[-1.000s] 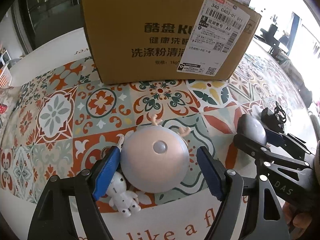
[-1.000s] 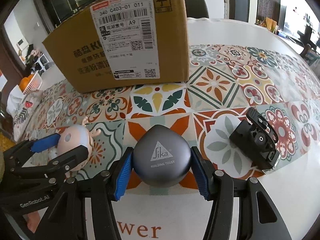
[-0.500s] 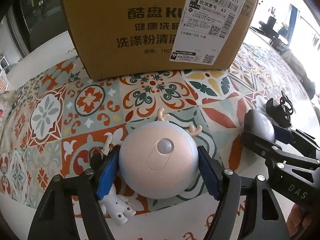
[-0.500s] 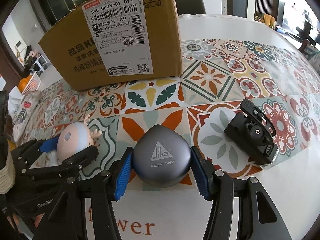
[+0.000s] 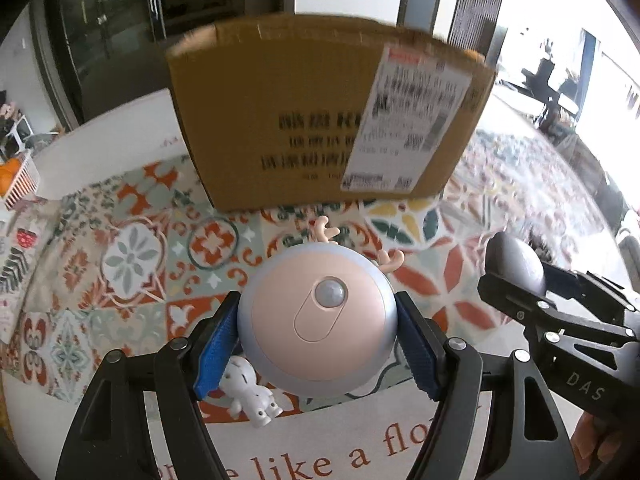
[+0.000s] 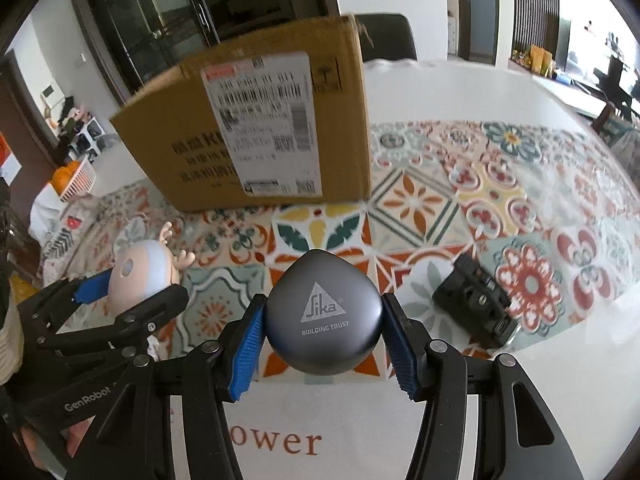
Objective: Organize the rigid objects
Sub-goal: 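Carry the grey puck and pink lamp over the box with both tools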
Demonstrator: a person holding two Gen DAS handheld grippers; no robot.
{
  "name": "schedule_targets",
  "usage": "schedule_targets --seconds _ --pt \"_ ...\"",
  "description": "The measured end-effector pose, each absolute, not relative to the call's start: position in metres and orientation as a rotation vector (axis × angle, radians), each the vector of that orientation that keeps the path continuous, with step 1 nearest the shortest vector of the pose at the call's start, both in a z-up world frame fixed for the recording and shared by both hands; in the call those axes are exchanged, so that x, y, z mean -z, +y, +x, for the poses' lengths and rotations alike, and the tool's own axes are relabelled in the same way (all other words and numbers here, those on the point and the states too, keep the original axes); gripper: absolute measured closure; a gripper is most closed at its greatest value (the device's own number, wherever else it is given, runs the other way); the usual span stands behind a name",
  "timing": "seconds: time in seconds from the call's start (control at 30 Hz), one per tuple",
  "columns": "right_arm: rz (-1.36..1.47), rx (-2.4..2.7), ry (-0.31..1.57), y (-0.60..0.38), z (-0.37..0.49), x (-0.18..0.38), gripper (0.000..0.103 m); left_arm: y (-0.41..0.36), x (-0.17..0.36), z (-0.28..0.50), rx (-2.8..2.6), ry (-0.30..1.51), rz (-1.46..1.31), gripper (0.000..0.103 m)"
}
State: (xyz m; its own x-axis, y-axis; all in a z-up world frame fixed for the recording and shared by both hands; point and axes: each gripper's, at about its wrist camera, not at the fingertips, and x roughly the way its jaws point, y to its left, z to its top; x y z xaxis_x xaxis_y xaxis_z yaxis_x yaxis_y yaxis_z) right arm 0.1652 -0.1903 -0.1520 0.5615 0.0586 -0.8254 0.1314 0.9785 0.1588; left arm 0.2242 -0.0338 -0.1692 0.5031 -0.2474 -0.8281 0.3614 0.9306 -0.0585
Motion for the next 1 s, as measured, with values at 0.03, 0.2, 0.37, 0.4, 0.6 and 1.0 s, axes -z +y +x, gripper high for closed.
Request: schedule_targets --seconds 0.03,0.2,0.37,0.4,0.6,1.0 --pt "0.208 0.041 0.966 -0.189 0.166 0.146 0.047 -0.032 0.162 0.224 0.367 0.965 0.125 0.029" --pt "0.187 0.027 0.921 -0.184 0.172 0.121 0.047 -0.026 0.134 0.227 0.351 0.917 0.107 0.029" --pt "0.164 0.012 0.877 -0.182 0.177 0.099 0.047 -0.023 0.109 0.229 0.345 0.875 0.096 0.029" --pt "0.159 0.01 0.868 -0.182 0.179 0.095 0.047 -0.022 0.103 0.231 0.344 0.862 0.095 0.029" --pt "0.123 0.009 0.801 -0.183 0.186 0.064 0.047 -0.024 0.074 0.237 0.343 0.815 0.095 0.029" --pt "0.094 -0.02 0.736 -0.186 0.209 0.019 0.047 -0.03 0.024 0.258 0.333 0.76 0.101 0.029"
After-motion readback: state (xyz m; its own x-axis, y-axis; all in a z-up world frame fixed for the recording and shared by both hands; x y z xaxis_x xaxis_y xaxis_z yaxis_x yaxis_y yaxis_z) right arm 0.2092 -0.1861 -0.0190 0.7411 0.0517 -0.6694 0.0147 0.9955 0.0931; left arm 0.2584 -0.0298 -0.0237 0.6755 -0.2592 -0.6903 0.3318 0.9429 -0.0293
